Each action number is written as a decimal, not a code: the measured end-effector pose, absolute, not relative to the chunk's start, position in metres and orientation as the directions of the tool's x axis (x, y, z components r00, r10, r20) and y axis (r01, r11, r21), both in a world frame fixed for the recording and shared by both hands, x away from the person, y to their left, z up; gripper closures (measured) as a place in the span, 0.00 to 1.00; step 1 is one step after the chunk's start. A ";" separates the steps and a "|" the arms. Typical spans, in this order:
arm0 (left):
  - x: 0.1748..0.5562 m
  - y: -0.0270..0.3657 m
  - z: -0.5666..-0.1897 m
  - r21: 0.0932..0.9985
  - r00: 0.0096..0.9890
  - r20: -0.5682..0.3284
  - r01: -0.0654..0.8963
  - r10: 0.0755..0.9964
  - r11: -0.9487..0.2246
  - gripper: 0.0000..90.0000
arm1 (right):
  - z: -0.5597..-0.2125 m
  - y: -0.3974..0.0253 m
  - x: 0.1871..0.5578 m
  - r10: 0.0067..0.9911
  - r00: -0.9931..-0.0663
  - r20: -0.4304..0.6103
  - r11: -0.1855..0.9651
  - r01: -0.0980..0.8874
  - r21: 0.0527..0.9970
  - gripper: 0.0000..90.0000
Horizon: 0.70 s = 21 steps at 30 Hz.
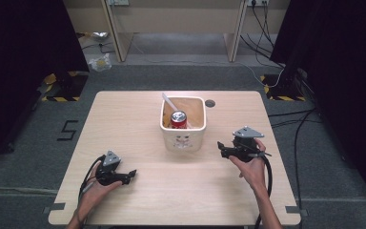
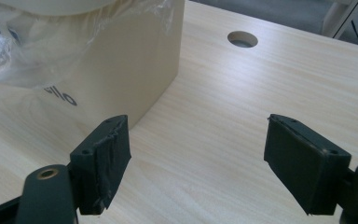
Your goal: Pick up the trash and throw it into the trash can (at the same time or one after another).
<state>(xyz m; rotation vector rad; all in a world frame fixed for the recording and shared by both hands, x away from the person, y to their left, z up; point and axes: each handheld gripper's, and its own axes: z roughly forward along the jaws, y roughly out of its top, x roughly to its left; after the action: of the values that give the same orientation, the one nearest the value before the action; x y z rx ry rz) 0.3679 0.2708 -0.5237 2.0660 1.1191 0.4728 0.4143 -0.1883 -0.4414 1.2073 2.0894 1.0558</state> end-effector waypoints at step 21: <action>0.368 0.271 -0.524 0.744 0.554 -0.022 0.565 0.832 -0.357 0.16 | -0.465 -0.191 0.397 0.873 -0.488 0.011 0.276 0.510 0.815 0.25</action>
<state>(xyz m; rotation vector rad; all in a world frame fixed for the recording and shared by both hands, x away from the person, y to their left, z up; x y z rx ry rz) 0.3679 0.2707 -0.5237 2.0657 1.1194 0.4728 0.3973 -0.1914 -0.4648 1.2439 2.1083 1.0957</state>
